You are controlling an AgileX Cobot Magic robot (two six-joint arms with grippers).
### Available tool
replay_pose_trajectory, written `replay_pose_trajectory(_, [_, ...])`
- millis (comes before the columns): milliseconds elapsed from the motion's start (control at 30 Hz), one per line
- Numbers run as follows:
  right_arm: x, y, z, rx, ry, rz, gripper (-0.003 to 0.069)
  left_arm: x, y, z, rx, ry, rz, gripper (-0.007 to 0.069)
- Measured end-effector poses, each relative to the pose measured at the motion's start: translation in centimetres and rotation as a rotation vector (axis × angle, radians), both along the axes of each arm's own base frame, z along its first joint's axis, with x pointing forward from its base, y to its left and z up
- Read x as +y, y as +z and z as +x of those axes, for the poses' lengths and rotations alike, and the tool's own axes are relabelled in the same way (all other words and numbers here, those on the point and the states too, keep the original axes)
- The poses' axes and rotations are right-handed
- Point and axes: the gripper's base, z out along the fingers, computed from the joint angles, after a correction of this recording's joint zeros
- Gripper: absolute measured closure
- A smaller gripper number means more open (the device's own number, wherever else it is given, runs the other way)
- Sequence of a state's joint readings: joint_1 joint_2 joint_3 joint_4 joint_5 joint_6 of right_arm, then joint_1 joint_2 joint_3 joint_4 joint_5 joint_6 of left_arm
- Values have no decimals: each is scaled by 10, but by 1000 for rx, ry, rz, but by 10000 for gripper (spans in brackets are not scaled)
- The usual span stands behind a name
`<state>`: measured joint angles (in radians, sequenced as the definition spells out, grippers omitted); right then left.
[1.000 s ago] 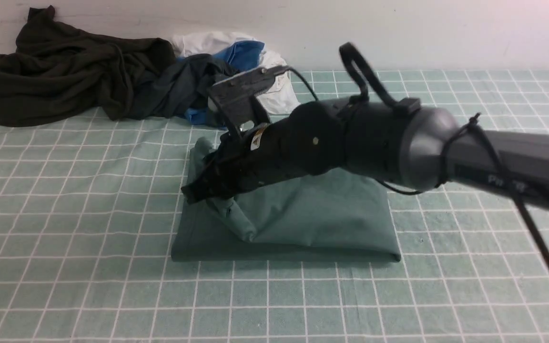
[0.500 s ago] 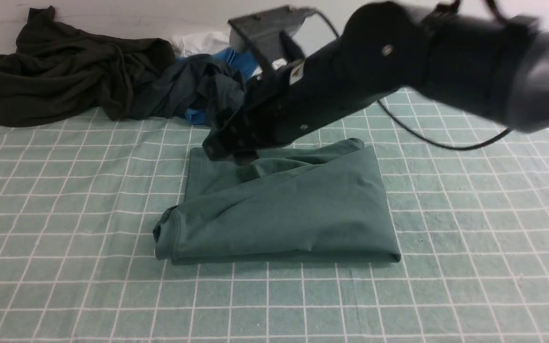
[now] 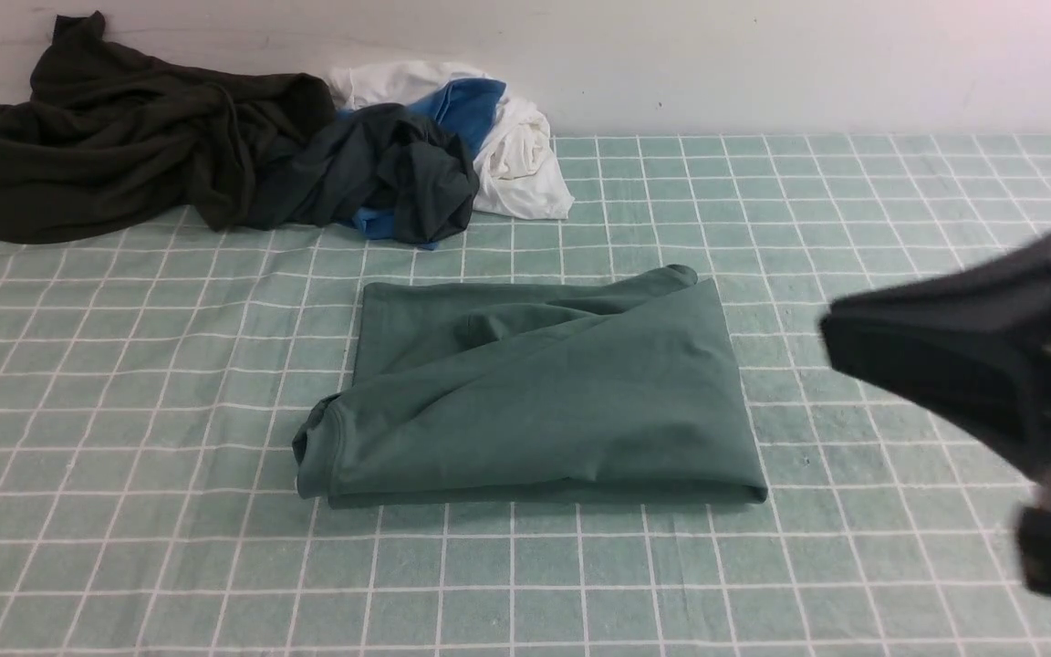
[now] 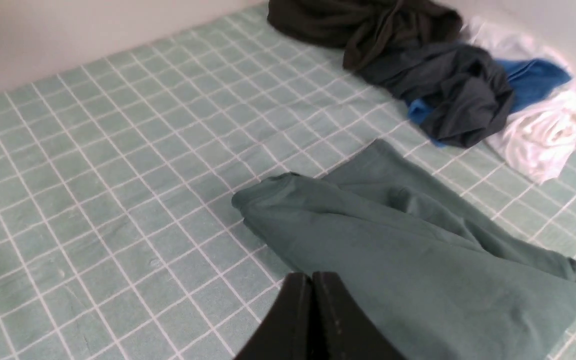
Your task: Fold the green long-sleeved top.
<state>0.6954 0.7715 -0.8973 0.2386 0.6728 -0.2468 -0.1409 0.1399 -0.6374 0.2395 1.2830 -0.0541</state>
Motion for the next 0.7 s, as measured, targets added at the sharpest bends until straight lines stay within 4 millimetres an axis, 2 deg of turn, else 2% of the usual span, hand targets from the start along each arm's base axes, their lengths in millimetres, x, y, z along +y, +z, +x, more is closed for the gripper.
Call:
replay_pose_trajectory(33, [-4, 1, -5, -14, -2, 13, 670, 0, 0, 0, 0, 0, 0, 627])
replay_pose_trajectory(100, [-24, -8, -27, -38, -21, 68, 671, 0, 0, 0, 0, 0, 0, 627])
replay_pose_trajectory(333, [-57, -30, -61, -146, -54, 146, 671, 0, 0, 0, 0, 0, 0, 627])
replay_pose_trajectory(533, [-68, -36, -75, -214, -58, 215, 671, 0, 0, 0, 0, 0, 0, 627])
replay_pose_trajectory(700, [-66, -40, -75, -157, -55, 283, 672, 0, 0, 0, 0, 0, 0, 627])
